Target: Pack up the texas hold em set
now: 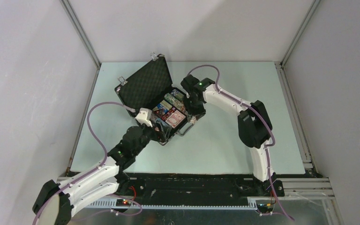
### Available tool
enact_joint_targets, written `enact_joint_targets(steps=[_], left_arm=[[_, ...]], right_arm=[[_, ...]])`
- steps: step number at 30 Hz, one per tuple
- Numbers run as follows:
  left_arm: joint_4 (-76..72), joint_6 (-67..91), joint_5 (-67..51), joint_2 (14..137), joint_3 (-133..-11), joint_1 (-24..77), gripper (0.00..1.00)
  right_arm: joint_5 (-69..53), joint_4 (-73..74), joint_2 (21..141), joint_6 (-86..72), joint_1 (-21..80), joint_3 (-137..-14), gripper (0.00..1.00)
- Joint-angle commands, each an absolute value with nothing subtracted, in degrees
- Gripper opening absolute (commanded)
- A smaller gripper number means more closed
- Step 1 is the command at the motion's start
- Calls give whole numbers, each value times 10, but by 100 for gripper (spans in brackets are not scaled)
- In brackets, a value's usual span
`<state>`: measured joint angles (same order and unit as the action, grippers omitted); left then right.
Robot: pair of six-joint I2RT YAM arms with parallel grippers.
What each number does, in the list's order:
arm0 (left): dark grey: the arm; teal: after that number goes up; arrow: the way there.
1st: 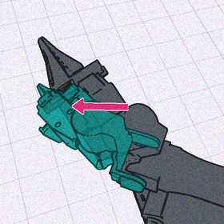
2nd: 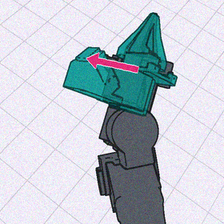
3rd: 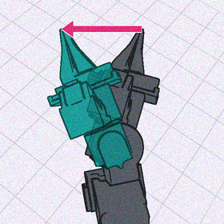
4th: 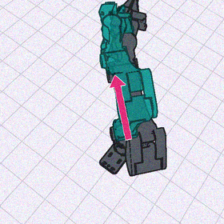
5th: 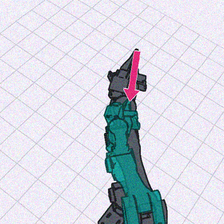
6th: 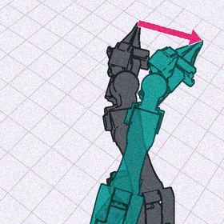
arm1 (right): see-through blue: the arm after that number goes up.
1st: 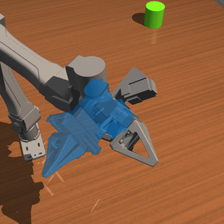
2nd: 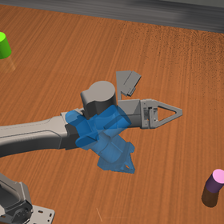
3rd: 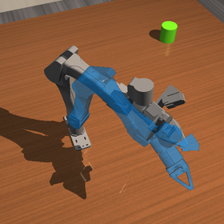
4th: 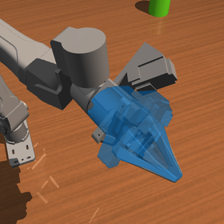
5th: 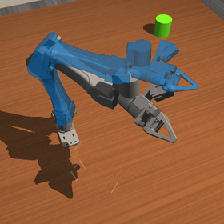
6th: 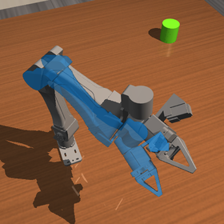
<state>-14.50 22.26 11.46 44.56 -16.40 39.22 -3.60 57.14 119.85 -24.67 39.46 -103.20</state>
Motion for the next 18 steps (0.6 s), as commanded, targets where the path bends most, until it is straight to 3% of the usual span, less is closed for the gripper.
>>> enact_joint_targets(steps=[1, 10, 18], left_arm=[[-180, 287, 27, 433, -172, 377, 83], [-368, 341, -32, 448, -93, 386, 84], [-632, 328, 127, 546, -50, 504, 81]], right_arm=[[-44, 560, 1131, -228, 400, -995, 21], [-60, 580, 1064, -289, 399, -955, 21], [-100, 564, 1029, -359, 397, -952, 21]])
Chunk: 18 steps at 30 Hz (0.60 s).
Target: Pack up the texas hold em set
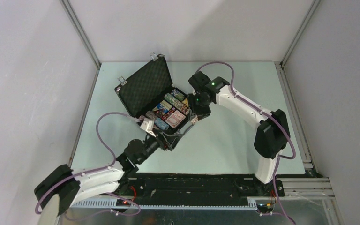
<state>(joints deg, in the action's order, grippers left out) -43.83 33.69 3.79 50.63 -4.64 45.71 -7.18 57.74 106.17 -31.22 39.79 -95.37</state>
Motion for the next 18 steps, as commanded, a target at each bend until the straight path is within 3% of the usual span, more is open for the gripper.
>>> enact_joint_targets(steps=[1, 8, 18], left_arm=[[-651, 316, 150, 572, -54, 521, 80], [-884, 311, 178, 742, -78, 541, 78], [-912, 294, 217, 821, -120, 566, 78]], right_arm=[[-110, 560, 1027, -369, 396, -949, 21], [-148, 515, 984, -417, 397, -914, 21], [-173, 464, 946, -469, 396, -866, 21]])
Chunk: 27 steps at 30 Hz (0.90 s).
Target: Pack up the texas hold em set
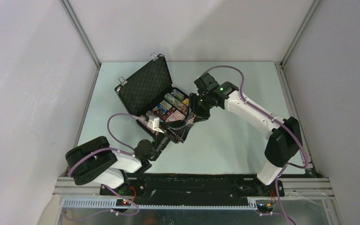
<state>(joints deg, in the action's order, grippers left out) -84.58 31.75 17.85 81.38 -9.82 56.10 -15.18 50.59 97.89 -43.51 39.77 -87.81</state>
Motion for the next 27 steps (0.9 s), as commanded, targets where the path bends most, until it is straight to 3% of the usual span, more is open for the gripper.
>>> enact_joint_targets(steps=[1, 13, 19, 27], left_arm=[[-912, 293, 217, 824, -122, 566, 77], [-911, 281, 223, 844, -136, 566, 71], [-912, 267, 221, 848, -146, 566, 64], [-912, 252, 242, 840, -151, 566, 66]], right_arm=[[-176, 458, 941, -472, 396, -863, 21], [-203, 411, 917, -515, 396, -831, 20], [-216, 390, 906, -536, 396, -815, 20], [-224, 369, 886, -557, 401, -794, 20]])
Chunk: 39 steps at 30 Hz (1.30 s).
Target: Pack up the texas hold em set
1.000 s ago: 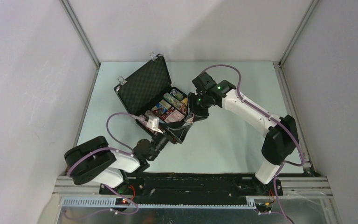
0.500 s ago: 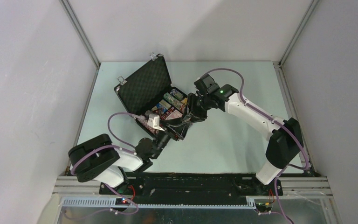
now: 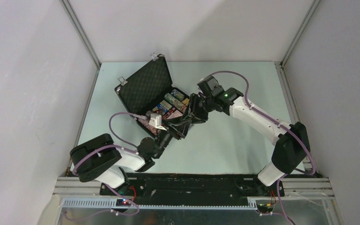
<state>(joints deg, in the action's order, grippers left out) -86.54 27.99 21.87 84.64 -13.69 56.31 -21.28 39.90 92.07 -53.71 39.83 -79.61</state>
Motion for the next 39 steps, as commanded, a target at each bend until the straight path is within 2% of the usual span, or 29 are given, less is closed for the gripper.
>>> enact_joint_targets(steps=[1, 17, 21, 23, 24, 25, 27, 32, 36, 39], left_arm=[[-913, 249, 243, 840, -153, 566, 66], [-912, 177, 245, 810, -164, 566, 58], [-912, 163, 246, 799, -164, 566, 34], [-912, 153, 244, 791, -162, 566, 16], [-912, 148, 242, 786, -161, 566, 4], [-912, 138, 234, 783, -161, 566, 2], [-912, 126, 222, 776, -160, 567, 0], [-912, 121, 229, 772, -148, 568, 0], [-912, 118, 237, 768, -132, 568, 0], [-901, 114, 232, 751, -118, 566, 0]], right_arm=[[-228, 368, 885, -559, 401, -793, 20], [-289, 307, 847, -617, 394, -750, 19], [-308, 290, 838, -633, 394, -739, 19], [-311, 288, 834, -636, 394, -738, 19], [-312, 288, 831, -636, 393, -738, 21], [-311, 288, 830, -634, 393, -737, 22], [-308, 291, 826, -630, 389, -738, 25], [-303, 298, 815, -615, 367, -737, 55], [-301, 297, 803, -608, 345, -729, 72], [-301, 302, 790, -599, 322, -724, 78]])
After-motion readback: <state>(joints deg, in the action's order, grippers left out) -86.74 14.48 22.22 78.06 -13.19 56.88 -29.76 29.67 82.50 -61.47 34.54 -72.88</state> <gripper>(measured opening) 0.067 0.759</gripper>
